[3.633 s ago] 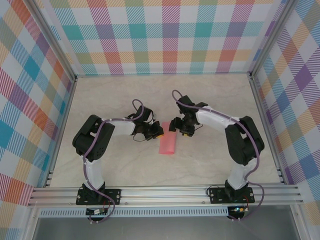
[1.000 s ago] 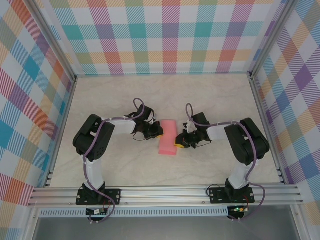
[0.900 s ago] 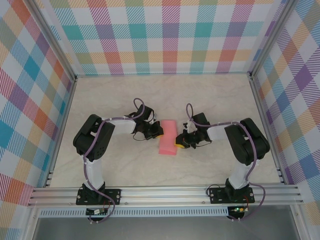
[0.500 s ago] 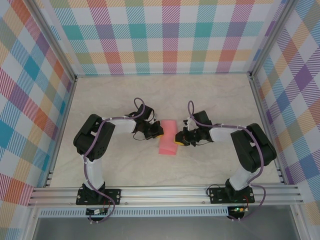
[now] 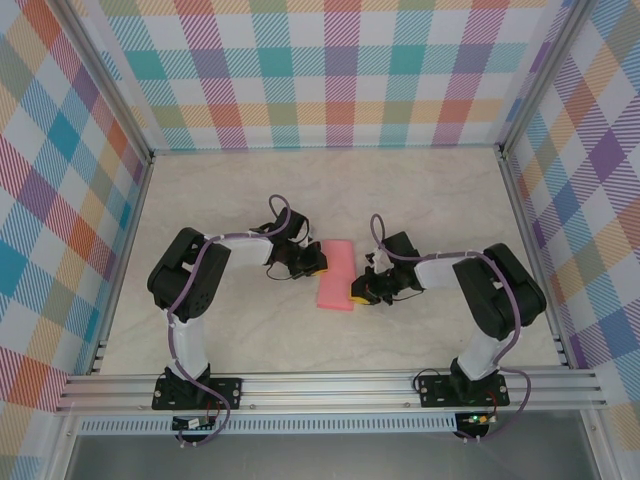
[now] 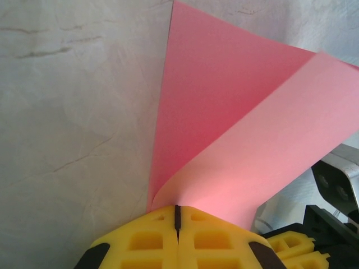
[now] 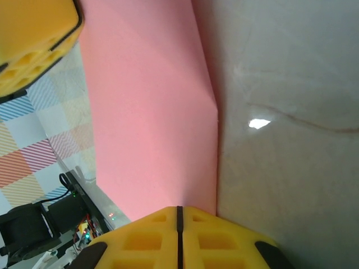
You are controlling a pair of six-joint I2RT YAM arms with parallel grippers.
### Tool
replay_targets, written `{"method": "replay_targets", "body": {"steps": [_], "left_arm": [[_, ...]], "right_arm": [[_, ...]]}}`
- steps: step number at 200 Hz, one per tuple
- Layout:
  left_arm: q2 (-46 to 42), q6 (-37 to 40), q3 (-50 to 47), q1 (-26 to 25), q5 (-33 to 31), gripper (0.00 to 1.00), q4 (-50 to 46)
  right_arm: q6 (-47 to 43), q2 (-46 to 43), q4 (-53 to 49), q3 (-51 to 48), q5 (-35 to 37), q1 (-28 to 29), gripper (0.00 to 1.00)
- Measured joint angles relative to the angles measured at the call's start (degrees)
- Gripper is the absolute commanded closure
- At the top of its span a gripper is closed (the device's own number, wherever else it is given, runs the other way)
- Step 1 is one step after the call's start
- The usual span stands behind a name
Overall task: Fold a paper plane with a square sheet of paper (pick it up from the middle)
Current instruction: Fold the square sheet of paper in half at the center of the table.
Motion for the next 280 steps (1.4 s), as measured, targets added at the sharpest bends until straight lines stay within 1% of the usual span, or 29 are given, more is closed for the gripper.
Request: {"method": "replay_targets", "body": {"steps": [54, 112, 148, 172, 204, 250, 280], "left_arm": [[0.07, 0.13, 0.24, 0.00, 0.00, 1.00, -0.26], [0.09, 0.15, 0.31, 0.00, 0.00, 1.00, -0.37], [0.09, 0.15, 0.31, 0.00, 0.00, 1.00, -0.39], [0.09, 0.15, 0.31, 0.00, 0.00, 1.00, -0.39], [0.20, 0.15, 0.39, 0.00, 0.04, 1.00, -0.42], [0.57, 0.17, 0.74, 0.00, 0.42, 1.00, -0.42], [0.70, 0.20, 0.90, 0.00, 0.48, 1.00, -0.44]], "right_arm": [[0.09, -4.90, -1.86, 0.00, 0.09, 1.86, 0.92], [-0.02, -1.66, -2.78, -0.57, 2.01, 2.67, 0.92], [-0.83, -1.81, -3.23, -0.72, 2.40, 2.67, 0.92], [-1.07, -4.66, -5.31, -0.72, 2.64, 2.67, 0.91], [-1.25, -8.90, -5.51, -0.72, 2.21, 2.67, 0.90], [-1.25, -5.31, -5.18, -0.72, 1.16, 2.89, 0.90], [-1.75, -2.27, -5.51, -1.03, 1.68, 3.04, 0.90]]}}
